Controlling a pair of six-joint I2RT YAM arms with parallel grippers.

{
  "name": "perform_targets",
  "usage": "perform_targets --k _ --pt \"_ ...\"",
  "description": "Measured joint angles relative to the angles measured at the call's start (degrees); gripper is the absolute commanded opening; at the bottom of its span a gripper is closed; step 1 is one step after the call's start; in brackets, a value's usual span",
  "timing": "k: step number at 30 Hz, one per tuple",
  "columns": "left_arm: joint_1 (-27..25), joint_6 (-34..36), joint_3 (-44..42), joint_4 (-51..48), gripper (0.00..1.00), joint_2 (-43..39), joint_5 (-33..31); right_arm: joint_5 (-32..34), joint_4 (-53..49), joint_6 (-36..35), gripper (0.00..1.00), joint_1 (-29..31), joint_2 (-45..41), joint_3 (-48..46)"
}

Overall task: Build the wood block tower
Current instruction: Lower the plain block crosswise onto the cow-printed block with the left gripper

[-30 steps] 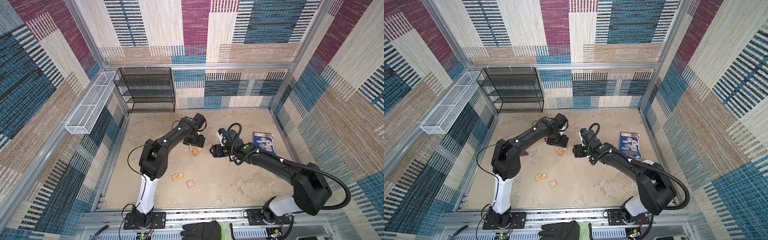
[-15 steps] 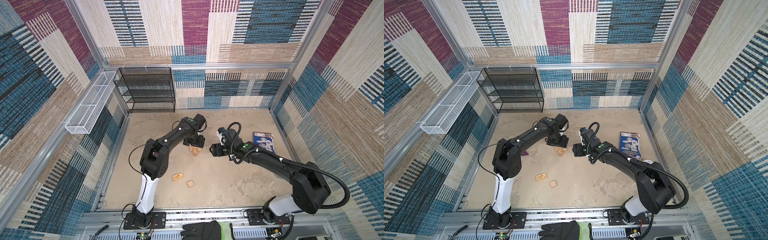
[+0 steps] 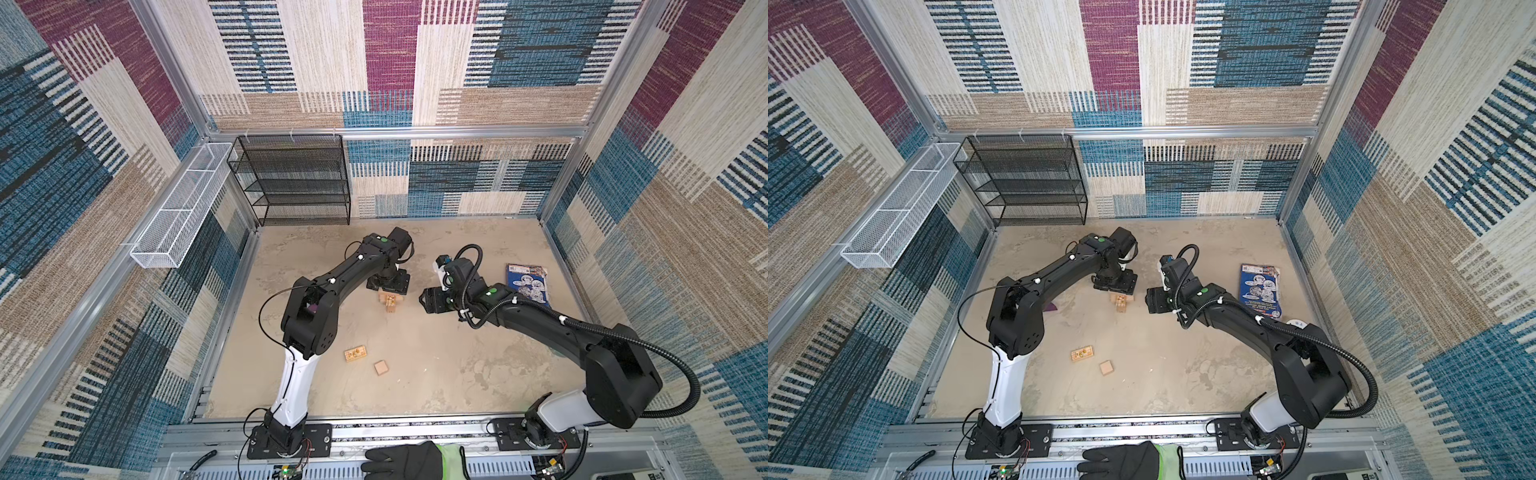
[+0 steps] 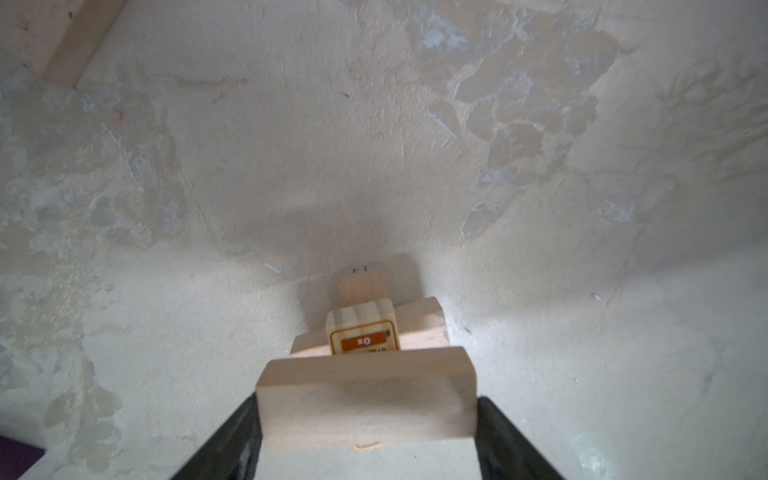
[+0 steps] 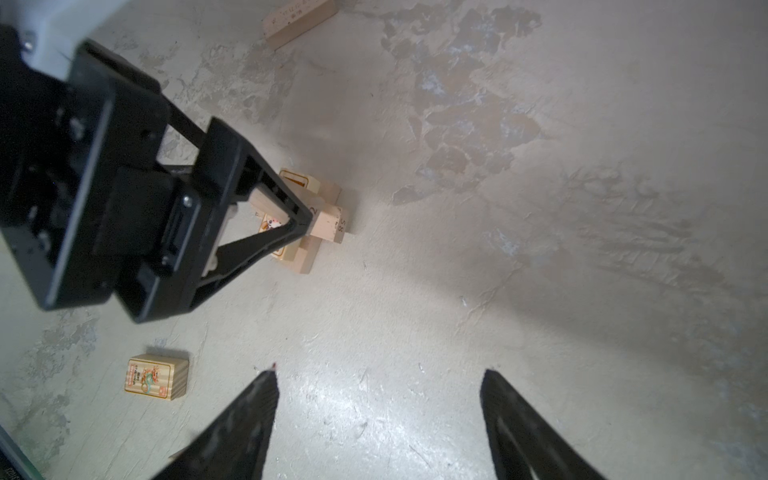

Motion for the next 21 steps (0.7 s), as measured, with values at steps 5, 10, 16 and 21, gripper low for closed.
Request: perform_targets --k 5,10,16,21 --pt "0.0 -0.24 0.02 0.0 0.69 0.22 0.04 -0.02 0.0 0.0 0.79 0.0 0.22 0.0" --pt "0.0 -0.61 -0.02 0.0 0.7 0.22 0.07 0.0 0.0 0.0 0.8 0.0 0.46 0.0" --pt "0.0 -0.79 0.02 0.0 0.71 0.24 0.04 0.02 0.0 0.0 0.81 0.0 0.48 0.0" --pt "0.0 -0.81 0.02 0.0 0.72 0.28 0.04 0.48 0.02 0.0 0.81 0.0 0.61 -0.02"
